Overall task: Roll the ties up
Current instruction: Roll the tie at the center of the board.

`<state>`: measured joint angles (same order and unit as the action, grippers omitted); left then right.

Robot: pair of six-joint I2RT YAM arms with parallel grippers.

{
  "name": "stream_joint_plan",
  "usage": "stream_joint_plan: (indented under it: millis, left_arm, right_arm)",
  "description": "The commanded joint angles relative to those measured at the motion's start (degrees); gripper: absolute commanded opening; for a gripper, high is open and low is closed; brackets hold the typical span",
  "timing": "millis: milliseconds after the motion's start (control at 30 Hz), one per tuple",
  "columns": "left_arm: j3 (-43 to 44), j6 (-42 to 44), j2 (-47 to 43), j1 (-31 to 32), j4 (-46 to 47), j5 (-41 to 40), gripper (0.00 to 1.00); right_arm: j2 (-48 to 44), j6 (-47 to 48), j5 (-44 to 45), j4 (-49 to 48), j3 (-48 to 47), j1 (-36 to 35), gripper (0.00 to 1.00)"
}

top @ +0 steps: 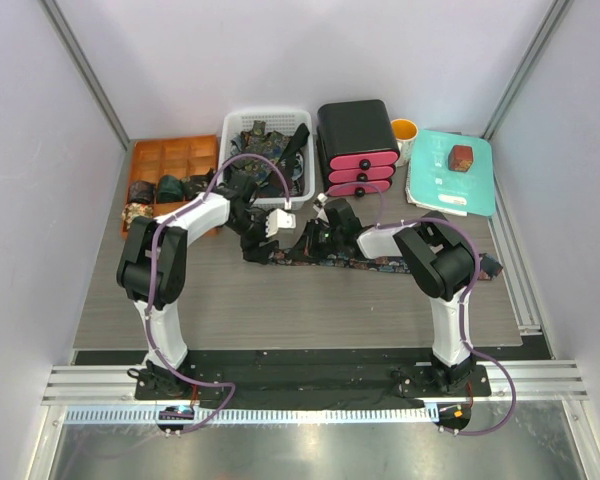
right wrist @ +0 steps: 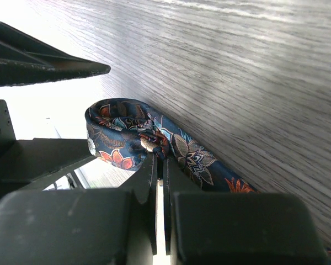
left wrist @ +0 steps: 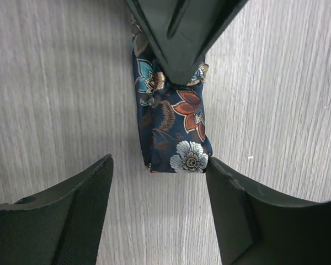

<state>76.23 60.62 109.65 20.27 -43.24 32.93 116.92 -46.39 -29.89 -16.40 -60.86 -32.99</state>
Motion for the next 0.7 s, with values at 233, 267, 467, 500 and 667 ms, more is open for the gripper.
stream_joint_plan:
  millis: [233, 267, 467, 500, 667]
  left_arm:
    - [3.1, -1.1, 0.1, 1.7, -0.9, 4.2, 0.49]
    - [3.4, -0.9, 0.2, 1.8, -1.0, 4.6, 0.45]
    - [4.3, -2.2, -0.1, 3.5, 0.6, 6.2, 0.41]
    - [4.5, -2.4, 0.1, 3.8, 1.0, 6.3, 0.41]
    - [7.5, -4.0, 3.4, 7.1, 1.4, 5.1, 0.40]
  right_arm:
    - [1.7, 5.8, 8.0, 8.7, -1.9, 0.6, 0.01]
    - [1.7, 5.8, 8.0, 8.8, -1.9, 0.6, 0.01]
    - [2.0, 5.2, 7.3, 9.0, -2.2, 0.6, 0.01]
    - [2.1, 5.1, 7.1, 8.7, -2.2, 0.6, 0.01]
    - [2.2, 3.4, 5.9, 6.8, -2.0, 0.7, 0.01]
